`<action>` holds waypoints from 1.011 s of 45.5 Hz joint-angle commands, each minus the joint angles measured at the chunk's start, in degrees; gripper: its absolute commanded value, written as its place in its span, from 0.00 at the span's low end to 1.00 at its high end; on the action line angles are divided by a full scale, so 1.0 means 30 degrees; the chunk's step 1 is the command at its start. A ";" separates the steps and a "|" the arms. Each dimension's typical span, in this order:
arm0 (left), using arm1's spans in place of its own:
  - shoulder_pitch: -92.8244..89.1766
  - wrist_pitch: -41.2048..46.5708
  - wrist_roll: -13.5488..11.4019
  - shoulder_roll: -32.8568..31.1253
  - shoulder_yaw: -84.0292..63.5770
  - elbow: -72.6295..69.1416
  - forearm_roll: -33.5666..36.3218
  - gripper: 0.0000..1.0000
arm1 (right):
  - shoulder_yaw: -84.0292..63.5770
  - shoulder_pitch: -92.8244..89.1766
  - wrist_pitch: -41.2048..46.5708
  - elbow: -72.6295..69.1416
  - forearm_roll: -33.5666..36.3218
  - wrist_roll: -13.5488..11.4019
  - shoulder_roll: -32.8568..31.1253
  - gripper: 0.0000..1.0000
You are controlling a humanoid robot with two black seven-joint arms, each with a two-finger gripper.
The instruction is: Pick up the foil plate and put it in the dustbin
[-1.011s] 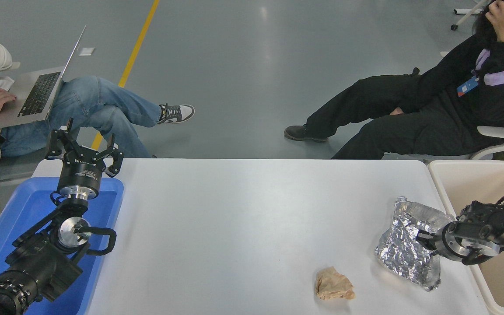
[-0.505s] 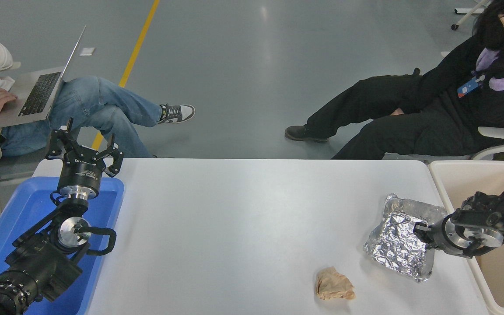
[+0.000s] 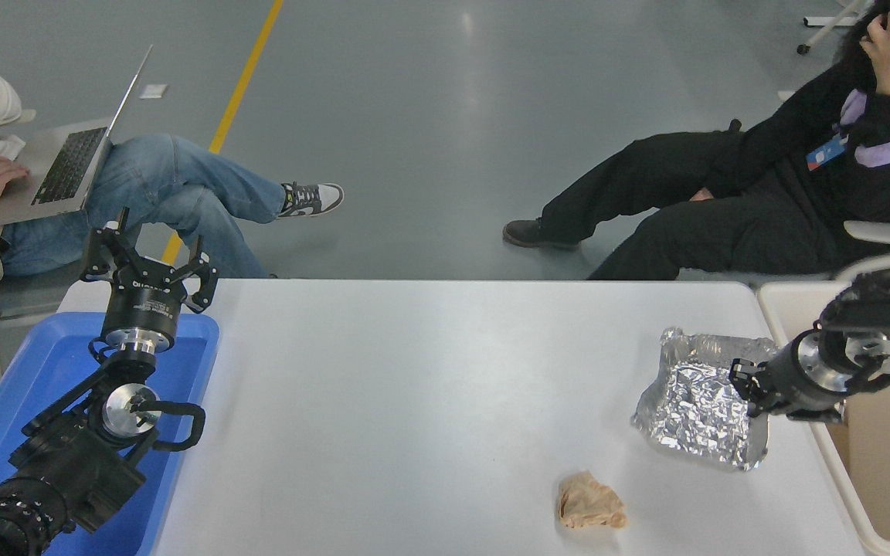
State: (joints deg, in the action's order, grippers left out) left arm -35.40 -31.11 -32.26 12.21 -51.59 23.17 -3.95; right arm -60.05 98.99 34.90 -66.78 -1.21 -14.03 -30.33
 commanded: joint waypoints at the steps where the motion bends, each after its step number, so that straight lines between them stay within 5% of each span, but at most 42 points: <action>1: 0.0022 0.0000 0.0000 0.0001 -0.0002 -0.0019 -0.0032 0.99 | -0.0960 0.5350 0.3368 -0.1061 0.0431 0.0020 0.0062 0.00; 34: 0.0022 0.0000 0.0000 0.0001 -0.0002 -0.0019 -0.0032 0.99 | -0.1722 0.8635 0.3368 -0.1326 0.0227 0.0020 -0.0640 0.00; 46: 0.0022 0.0000 0.0000 0.0001 -0.0002 0.0010 -0.0032 0.99 | -0.2132 0.7317 0.3368 -0.1003 0.0021 -0.0067 -0.3948 0.00</action>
State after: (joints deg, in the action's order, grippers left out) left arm -35.35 -31.11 -32.26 12.22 -51.59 23.14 -4.01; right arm -65.68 123.39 44.92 -70.36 -0.63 -13.96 -34.99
